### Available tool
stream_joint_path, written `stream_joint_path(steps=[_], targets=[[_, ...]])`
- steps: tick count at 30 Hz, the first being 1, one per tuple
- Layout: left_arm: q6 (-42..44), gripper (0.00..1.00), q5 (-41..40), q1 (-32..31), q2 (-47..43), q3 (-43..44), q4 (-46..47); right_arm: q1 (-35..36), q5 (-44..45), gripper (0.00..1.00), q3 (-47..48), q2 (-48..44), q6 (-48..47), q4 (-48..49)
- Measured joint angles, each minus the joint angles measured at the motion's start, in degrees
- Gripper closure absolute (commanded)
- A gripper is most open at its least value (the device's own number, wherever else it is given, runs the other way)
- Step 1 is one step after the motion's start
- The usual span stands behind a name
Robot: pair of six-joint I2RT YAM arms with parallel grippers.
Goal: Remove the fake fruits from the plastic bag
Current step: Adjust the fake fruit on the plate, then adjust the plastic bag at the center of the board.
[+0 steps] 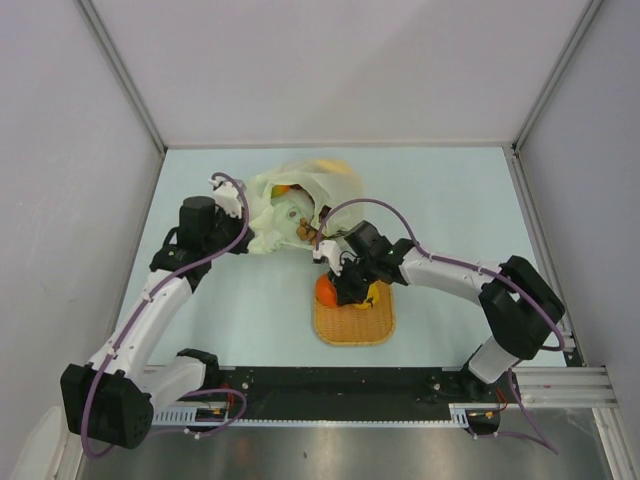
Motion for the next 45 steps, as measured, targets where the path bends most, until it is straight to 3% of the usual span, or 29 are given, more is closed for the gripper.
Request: stream_joint_path(steps=[5, 9, 13, 14, 18, 20, 25, 27, 29, 36, 45], targets=[[0.1, 1.00, 0.0, 0.4, -0.4, 0.0, -0.3, -0.7, -1.9, 0.98, 2.0, -0.4, 0.0, -4.4], [0.5, 1.00, 0.3, 0.5, -1.3, 0.0, -0.5, -4.6, -4.8, 0.94, 9.7, -1.0, 2.2, -9.5], [0.5, 1.00, 1.5, 0.5, -2.2, 0.0, -0.5, -9.7, -6.0, 0.80, 20.7, -0.5, 9.3, -7.5], [0.5, 1.00, 1.9, 0.5, -2.3, 0.0, -0.5, -10.2, -5.2, 0.72, 22.8, 0.0, 10.6, -5.9], [0.5, 1.00, 3.5, 0.5, -2.6, 0.2, -0.4, -9.2, 0.0, 0.69, 35.3, 8.4, 14.2, 0.0], [0.7, 1.00, 4.2, 0.5, -2.6, 0.8, -0.5, -7.5, 3.7, 0.70, 45.1, 17.4, 15.2, 1.7], [1.0, 1.00, 5.1, 0.6, -2.1, 4.2, 0.0, -5.7, 11.1, 0.76, 53.7, 32.1, 16.1, 3.5], [0.9, 1.00, 5.3, 0.6, -1.7, 5.6, 0.3, -5.8, 14.7, 0.80, 53.9, 35.9, 16.8, 3.5], [0.9, 1.00, 5.5, 0.6, -1.4, 6.6, 0.6, -6.4, 18.9, 0.90, 53.9, 38.6, 17.4, 3.7], [1.1, 1.00, 8.0, 0.7, -0.1, 10.0, 0.6, -11.6, 39.1, 0.98, 50.8, 39.0, 18.3, 9.7], [-1.2, 1.00, 19.8, 0.5, 2.7, 9.8, 1.5, -20.5, 51.6, 0.98, 19.5, 17.1, 15.2, 16.9]])
